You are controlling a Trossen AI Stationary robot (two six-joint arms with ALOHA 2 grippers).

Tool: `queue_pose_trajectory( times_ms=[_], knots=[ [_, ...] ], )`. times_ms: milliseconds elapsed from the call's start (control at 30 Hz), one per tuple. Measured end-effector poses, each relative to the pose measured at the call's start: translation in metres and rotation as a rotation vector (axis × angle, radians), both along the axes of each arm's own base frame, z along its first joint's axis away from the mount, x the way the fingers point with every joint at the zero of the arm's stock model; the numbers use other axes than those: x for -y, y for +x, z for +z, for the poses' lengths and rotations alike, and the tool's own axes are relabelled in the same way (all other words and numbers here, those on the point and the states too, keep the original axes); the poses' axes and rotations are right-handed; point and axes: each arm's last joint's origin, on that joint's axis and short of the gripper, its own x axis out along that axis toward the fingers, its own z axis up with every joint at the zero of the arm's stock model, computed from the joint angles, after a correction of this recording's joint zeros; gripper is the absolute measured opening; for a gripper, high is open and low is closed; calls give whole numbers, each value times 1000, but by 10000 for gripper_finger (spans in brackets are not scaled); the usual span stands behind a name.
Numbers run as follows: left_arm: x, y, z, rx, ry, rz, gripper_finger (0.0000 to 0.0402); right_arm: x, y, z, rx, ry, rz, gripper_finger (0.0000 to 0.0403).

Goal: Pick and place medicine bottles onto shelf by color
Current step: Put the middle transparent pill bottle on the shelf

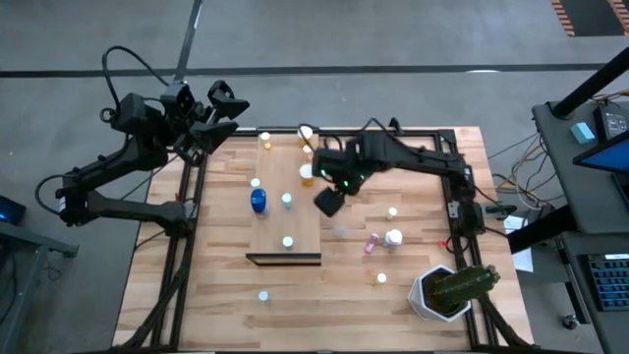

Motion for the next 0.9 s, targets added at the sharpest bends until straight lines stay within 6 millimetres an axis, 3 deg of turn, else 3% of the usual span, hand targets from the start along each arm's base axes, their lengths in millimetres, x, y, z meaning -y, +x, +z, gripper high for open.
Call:
queue_pose_trajectory(
  times_ms=[133, 267, 400, 533, 800, 900],
  knots=[
    [2, -3, 1, 0, 13, -25, 240, -34, -11, -2, 42, -26, 153, 226],
    [4, -8, 3, 10, 1, -41, 240, -46, -30, -20, 19, -69, 146, 224],
    [5, -12, 4, 17, 6, -43, 240, -51, -43, -57, 41, 6, 188, 224],
    [6, -13, 5, 22, 7, -43, 240, -63, -58, -90, 96, -57, 341, 224],
    [6, -12, 4, 18, 6, -44, 240, -68, -73, -162, 95, -75, 325, 224],
    [5, -9, 3, 10, 2, -44, 240, -66, -78, -188, 4, -106, 295, 224]
  ],
)
